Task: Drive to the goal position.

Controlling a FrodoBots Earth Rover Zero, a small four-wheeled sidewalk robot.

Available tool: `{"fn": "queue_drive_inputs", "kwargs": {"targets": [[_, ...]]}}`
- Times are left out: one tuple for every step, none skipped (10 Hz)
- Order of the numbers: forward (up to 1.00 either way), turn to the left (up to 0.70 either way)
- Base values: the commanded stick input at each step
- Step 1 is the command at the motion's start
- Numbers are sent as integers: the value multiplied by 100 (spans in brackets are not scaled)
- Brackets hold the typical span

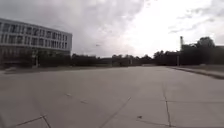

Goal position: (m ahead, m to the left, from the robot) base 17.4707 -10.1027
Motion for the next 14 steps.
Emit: {"fn": "queue_drive_inputs", "kwargs": {"targets": [[70,-1],[70,-1],[70,-1],[70,-1],[70,-1],[70,-1],[70,-1],[70,-1],[70,-1],[70,-1],[70,-1],[70,-1],[70,-1],[70,-1]]}}
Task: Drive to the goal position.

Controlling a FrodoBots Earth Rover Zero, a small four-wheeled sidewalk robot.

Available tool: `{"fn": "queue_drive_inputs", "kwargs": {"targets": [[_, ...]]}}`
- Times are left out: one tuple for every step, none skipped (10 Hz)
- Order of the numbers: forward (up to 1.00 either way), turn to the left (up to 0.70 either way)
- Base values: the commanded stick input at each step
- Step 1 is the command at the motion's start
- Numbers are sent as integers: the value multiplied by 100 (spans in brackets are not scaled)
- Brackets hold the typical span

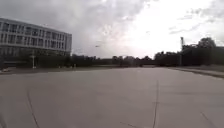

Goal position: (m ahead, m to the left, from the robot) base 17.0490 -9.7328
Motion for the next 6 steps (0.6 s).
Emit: {"fn": "queue_drive_inputs", "kwargs": {"targets": [[70,-1],[70,-1],[70,-1],[70,-1],[70,-1],[70,-1]]}}
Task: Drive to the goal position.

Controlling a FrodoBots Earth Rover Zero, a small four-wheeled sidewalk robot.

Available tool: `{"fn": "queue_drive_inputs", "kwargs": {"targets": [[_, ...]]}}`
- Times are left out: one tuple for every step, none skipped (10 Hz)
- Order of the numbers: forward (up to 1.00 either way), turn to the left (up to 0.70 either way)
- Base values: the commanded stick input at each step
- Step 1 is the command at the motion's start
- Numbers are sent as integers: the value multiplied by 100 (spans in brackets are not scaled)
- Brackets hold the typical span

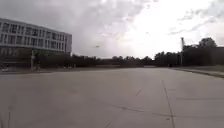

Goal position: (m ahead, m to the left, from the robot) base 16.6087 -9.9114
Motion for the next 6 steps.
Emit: {"fn": "queue_drive_inputs", "kwargs": {"targets": [[70,-1],[70,-1],[70,-1],[70,-1],[70,-1],[70,-1]]}}
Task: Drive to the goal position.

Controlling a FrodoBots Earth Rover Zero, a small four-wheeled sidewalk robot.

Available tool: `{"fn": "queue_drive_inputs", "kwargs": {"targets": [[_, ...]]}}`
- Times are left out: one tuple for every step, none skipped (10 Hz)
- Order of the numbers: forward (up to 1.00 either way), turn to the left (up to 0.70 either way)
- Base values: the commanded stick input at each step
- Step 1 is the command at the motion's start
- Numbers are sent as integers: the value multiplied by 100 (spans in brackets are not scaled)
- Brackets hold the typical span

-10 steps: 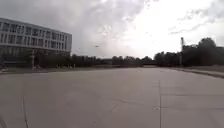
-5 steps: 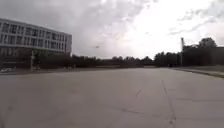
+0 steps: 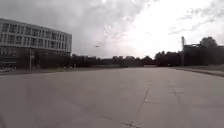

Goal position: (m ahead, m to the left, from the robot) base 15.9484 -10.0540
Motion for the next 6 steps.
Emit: {"fn": "queue_drive_inputs", "kwargs": {"targets": [[70,-1],[70,-1],[70,-1],[70,-1],[70,-1],[70,-1]]}}
